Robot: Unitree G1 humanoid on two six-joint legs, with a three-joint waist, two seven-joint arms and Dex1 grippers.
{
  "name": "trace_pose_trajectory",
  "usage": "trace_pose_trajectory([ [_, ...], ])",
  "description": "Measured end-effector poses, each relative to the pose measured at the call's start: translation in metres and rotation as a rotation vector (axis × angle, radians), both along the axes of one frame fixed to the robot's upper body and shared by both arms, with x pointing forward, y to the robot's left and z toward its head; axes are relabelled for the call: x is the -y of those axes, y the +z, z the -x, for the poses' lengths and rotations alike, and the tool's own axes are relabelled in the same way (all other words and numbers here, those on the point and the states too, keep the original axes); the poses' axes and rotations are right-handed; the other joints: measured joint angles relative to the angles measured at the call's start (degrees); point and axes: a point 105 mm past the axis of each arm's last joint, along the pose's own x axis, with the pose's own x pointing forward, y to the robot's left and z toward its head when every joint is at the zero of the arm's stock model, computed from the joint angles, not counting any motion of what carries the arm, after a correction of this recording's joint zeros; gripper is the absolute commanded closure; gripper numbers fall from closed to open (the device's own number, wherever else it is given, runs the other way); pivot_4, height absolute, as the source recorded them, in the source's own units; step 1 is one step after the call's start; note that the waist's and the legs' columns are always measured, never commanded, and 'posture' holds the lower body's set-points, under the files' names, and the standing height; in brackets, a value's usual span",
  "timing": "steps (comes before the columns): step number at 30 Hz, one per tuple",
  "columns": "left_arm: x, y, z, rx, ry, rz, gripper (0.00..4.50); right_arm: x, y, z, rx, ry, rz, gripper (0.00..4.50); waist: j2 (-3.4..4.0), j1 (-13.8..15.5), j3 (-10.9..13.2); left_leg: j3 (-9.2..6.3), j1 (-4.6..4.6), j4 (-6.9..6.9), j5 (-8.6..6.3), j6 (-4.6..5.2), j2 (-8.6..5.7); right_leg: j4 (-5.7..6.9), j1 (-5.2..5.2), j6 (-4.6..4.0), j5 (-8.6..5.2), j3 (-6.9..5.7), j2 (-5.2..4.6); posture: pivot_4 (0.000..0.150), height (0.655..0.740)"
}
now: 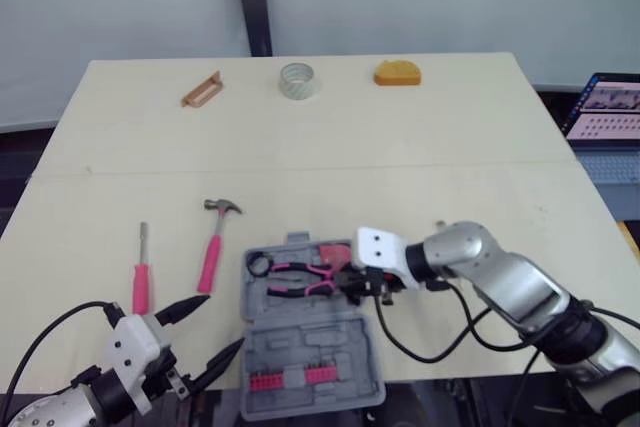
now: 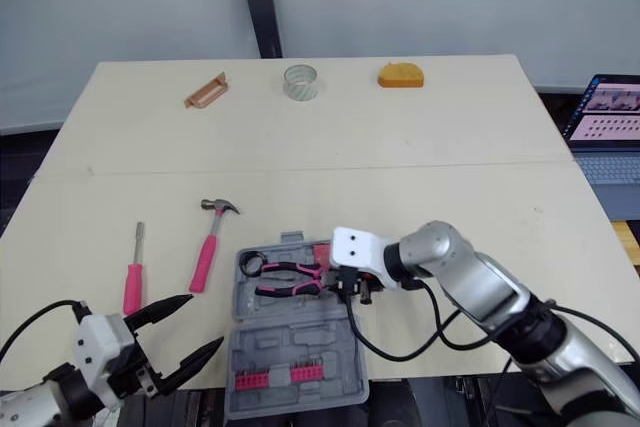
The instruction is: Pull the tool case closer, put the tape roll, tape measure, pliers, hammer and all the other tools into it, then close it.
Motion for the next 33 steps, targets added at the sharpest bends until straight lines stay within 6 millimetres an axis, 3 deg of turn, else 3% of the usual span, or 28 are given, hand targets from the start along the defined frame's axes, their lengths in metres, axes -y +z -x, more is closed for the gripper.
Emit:
trace_pose_trajectory([
  [12,0.005,-0.006,0.004,-0.007,0.027,0.015,0.0,-0.019,-0.018,-0.001,0.012,0.075,0.07,3.55,0.0,-0.1,0.0,0.0,-0.02,0.0,0.0,0.0,0.0,0.01,-0.03,0.0,0.0,0.0,0.0,0.15,0.74],
  [18,0.005,-0.006,0.004,-0.008,0.026,0.01,0.0,-0.026,-0.014,-0.002,0.038,0.091,0.069,3.55,0.0,-0.15,0.0,0.0,-0.02,-0.01,0.0,0.0,0.0,0.01,-0.05,0.0,0.0,0.0,0.01,0.15,0.74],
  [33,0.004,-0.006,0.003,-0.011,0.021,-0.005,0.0,-0.028,-0.022,0.001,0.014,0.097,0.079,3.55,0.0,-0.17,0.0,0.0,-0.02,-0.01,0.0,0.0,0.0,0.02,-0.05,0.0,0.0,0.0,0.01,0.15,0.74],
])
